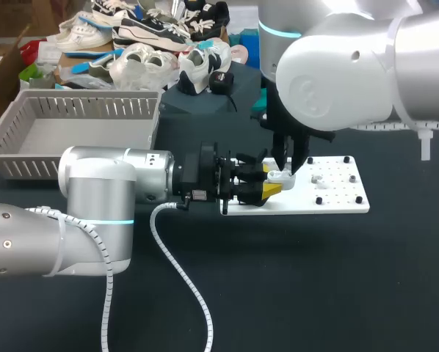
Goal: Pick up each earbud case from the left stands, insert the matching earbuds, close the lid, and place the case in the box.
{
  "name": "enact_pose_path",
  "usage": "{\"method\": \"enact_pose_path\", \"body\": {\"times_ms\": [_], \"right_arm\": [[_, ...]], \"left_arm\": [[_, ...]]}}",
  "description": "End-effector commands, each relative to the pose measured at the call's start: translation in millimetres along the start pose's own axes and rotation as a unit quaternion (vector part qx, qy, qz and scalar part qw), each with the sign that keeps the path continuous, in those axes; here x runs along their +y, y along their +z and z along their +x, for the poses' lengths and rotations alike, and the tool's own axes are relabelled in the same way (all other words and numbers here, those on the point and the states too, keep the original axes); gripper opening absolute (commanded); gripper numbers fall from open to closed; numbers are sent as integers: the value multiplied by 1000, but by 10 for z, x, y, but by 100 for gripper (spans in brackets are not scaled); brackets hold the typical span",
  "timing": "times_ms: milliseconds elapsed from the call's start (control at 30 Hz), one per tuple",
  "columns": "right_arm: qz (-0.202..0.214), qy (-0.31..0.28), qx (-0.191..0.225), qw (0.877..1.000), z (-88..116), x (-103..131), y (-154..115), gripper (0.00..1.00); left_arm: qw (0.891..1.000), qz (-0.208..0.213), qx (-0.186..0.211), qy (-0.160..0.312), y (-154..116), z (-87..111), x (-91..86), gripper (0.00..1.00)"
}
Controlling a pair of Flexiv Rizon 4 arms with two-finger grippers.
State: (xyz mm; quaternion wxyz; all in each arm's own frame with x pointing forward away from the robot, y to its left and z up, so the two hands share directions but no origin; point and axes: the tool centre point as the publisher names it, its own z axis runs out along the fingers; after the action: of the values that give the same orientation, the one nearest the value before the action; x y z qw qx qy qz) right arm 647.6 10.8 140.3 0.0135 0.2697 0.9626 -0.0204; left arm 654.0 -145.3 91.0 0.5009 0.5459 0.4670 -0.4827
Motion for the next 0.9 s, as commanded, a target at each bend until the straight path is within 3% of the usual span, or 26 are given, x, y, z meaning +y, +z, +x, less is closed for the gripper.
{"method": "enact_pose_path", "body": {"times_ms": [33,600,667,700,800,900], "right_arm": [[-2,-1,2,1000,-6,-1,19,0],[1,-7,9,1000,-20,-6,86,0],[1,-7,9,1000,-21,-1,89,22],[1,-8,9,1000,-20,1,90,28],[0,-9,10,1000,-16,11,90,39],[-2,-11,9,1000,-6,24,80,41]], "left_arm": [[1000,0,-1,0,1,7,6,0],[1000,0,-1,0,1,7,6,0],[1000,0,-1,0,1,7,6,0],[1000,0,-1,0,1,7,6,0],[1000,0,-1,0,1,7,6,0],[1000,0,-1,0,1,7,6,0]]}}
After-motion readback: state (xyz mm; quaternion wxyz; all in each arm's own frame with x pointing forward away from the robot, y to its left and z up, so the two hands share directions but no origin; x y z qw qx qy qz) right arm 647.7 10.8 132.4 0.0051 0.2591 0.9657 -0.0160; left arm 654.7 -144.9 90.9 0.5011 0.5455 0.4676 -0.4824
